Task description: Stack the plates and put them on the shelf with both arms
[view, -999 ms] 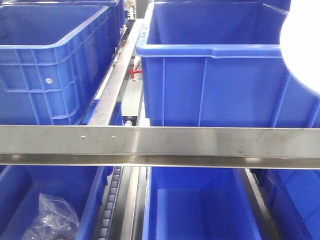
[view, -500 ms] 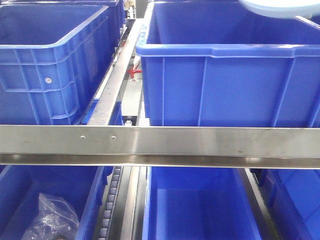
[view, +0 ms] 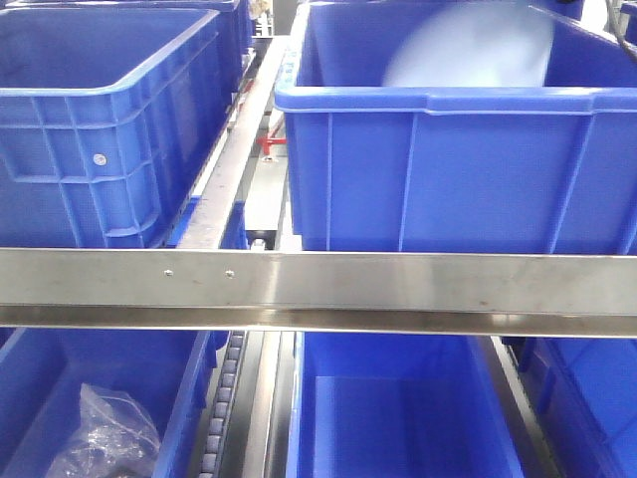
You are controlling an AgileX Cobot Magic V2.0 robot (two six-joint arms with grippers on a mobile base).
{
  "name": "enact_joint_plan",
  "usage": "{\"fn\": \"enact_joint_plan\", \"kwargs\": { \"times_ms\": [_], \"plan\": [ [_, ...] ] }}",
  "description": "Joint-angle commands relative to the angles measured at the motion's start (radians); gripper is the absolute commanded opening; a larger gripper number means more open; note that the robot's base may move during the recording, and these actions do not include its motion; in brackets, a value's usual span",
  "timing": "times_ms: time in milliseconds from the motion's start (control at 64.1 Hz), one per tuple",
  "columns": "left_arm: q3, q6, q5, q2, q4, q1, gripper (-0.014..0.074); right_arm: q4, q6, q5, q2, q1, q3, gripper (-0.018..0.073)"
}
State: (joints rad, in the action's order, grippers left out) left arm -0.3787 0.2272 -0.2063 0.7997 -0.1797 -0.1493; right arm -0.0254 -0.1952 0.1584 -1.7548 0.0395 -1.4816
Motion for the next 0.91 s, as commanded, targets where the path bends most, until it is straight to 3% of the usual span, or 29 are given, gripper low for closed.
{"fn": "enact_joint_plan", "kwargs": {
  "times_ms": [0,219,281,343,468,515,671,890],
  "plan": [
    [-0.029,0.007,0.071,-0.001,-0.002,0.002,0.0082,0.003,0.003,-0.076,0.058,0.000,-0.049,0.0550],
    [-0.029,0.007,0.071,-0.001,-0.002,0.002,0.0082,0.003,0.003,0.058,0.158,0.000,-0.011,0.0545],
    [-0.029,0.007,0.071,-0.001,-0.002,0.002,0.0082,0.003,0.003,0.066,0.215,-0.001,0.044,0.0497],
    [-0.029,0.007,0.071,-0.001,-0.002,0.002,0.0082,0.003,0.003,0.050,0.285,-0.001,0.114,0.0390],
    [-0.029,0.007,0.071,-0.001,-0.002,0.002,0.0082,0.002,0.003,-0.028,0.471,-0.001,0.302,0.0027],
    [-0.029,0.007,0.071,-0.001,-0.002,0.002,0.0082,0.002,0.003,-0.077,0.550,-0.001,0.401,0.0078],
    [-0.029,0.007,0.071,-0.001,-0.002,0.002,0.0082,0.002,0.003,-0.225,0.831,-0.001,0.698,0.0048],
    [-0.029,0.007,0.071,-0.001,-0.002,0.002,0.0082,0.002,0.003,-0.249,1.135,-0.001,1.011,0.0048]
  ]
}}
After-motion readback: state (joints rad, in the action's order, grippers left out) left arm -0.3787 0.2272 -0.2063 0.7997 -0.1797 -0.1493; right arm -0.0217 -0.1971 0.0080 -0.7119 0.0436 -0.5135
